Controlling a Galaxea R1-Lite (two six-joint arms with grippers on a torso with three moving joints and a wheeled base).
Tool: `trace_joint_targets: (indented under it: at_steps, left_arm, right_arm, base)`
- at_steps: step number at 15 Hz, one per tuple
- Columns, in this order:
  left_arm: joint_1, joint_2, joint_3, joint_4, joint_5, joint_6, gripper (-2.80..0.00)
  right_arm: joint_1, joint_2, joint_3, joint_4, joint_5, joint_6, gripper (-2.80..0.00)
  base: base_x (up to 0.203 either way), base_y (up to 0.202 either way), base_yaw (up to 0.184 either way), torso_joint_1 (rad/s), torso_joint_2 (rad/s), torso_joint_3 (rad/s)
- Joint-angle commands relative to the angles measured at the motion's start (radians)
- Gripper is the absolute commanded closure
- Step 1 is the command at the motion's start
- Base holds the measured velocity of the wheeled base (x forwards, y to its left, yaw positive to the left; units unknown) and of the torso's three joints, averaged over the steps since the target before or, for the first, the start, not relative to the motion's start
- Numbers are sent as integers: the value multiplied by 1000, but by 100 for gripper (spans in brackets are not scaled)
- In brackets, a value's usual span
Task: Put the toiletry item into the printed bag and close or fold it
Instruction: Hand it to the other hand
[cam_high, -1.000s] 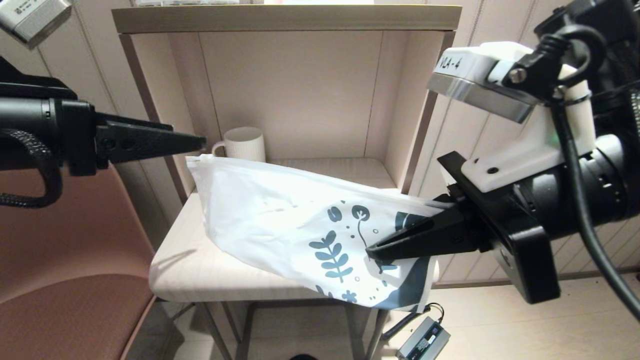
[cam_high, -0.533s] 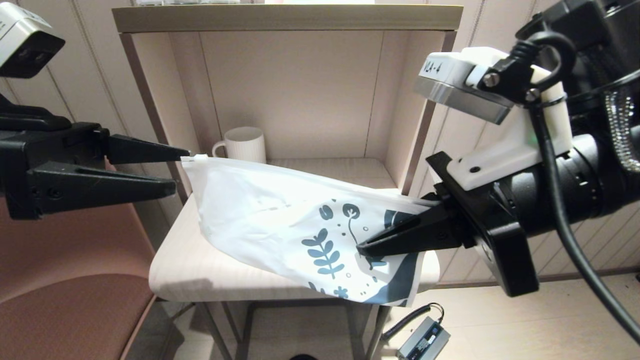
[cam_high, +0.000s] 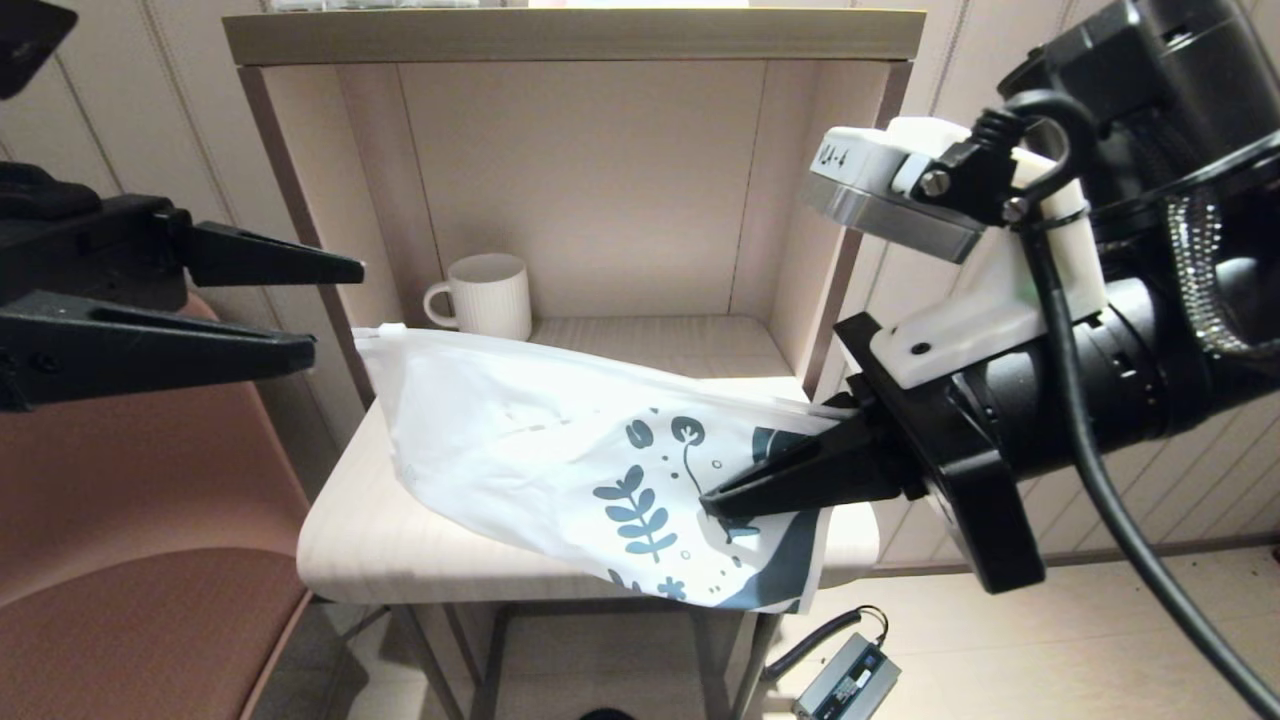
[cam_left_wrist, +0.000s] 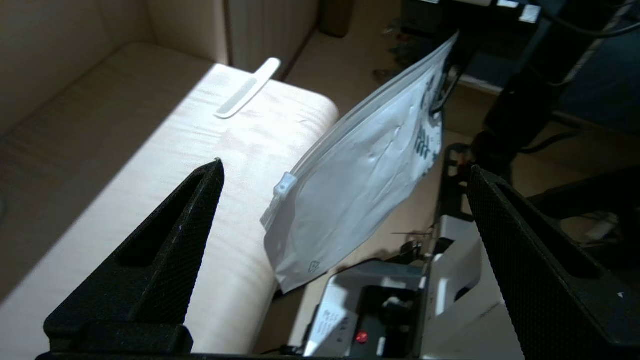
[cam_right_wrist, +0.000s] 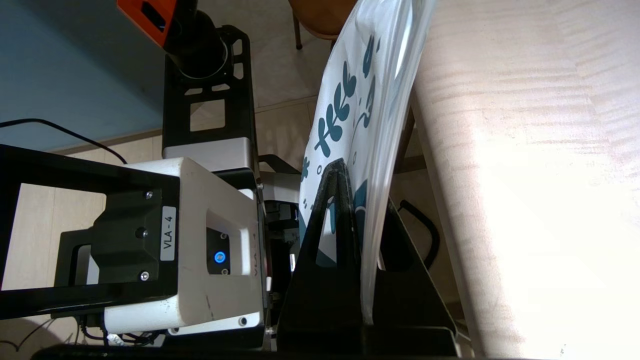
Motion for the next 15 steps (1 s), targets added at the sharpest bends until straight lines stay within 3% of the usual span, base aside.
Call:
trace_joint_targets:
  at_steps: [1,3,4,5,8,10,11,15]
  left_arm:
    - [12,29,-197,277,80,115,-280]
    - [13,69,-379,529,266,238,-280]
    - [11,80,-426,618,316,282,-280]
    - [-3,77,-432,632,328,300,-280]
    - [-65,66,-265,557,332,320,-280]
    - [-90,61,-146,378,322,317,-280]
    - [-97,67,-119,321,292,309,-280]
    - [-107,88,-128,305,233,294,-280]
  right_arm:
    - [0,11,4,-4,6,-2,0]
    - [0,12,16,-26,6,-2,0]
    - [3,12,14,-29,8,-2,0]
    - [4,13,11,-29,8,-2,0]
    - [6,11,2,-27,8,-1,0]
    - [6,13,-18,-27,9,1,0]
    - [7,16,-29,-25,9,3,0]
    - [27,28,-26,-26,9,2,0]
  base:
    - [0,0,0,0,0,0]
    - [0,0,0,0,0,0]
    - [0,0,0,0,0,0]
    - [0,0,0,0,0,0]
    - [0,0,0,0,0,0]
    - [0,0,0,0,0,0]
    - [0,0,0,0,0,0]
    - [0,0,0,0,0,0]
